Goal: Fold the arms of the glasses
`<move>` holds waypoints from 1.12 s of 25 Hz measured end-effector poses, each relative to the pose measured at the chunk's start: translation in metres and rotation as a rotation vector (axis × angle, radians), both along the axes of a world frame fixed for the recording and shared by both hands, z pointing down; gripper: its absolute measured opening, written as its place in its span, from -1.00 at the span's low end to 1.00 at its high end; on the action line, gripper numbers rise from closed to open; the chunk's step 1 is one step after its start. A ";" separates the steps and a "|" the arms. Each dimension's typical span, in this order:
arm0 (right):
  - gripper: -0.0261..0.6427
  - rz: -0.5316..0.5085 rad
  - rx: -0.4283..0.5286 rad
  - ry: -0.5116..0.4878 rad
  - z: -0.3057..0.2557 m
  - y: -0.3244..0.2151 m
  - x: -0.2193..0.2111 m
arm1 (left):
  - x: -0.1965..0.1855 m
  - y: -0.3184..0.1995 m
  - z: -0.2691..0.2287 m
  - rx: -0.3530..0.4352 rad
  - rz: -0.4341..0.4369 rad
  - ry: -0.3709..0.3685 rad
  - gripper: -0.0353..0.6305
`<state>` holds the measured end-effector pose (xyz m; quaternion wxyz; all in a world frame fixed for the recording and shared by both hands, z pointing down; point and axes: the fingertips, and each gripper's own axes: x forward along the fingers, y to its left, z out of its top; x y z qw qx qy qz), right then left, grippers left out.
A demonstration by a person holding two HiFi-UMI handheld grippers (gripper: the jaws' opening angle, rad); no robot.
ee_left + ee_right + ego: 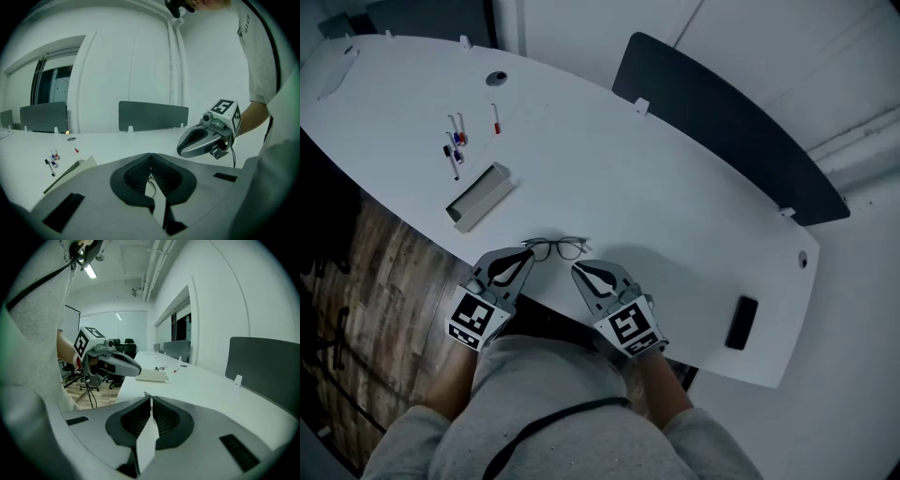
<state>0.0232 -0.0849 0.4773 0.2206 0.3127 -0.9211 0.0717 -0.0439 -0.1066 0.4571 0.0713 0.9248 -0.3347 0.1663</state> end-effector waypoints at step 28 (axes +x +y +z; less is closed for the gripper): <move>-0.86 0.273 0.047 -0.196 -0.050 0.152 -0.023 | -0.043 0.154 -0.045 0.032 -0.024 0.238 -0.85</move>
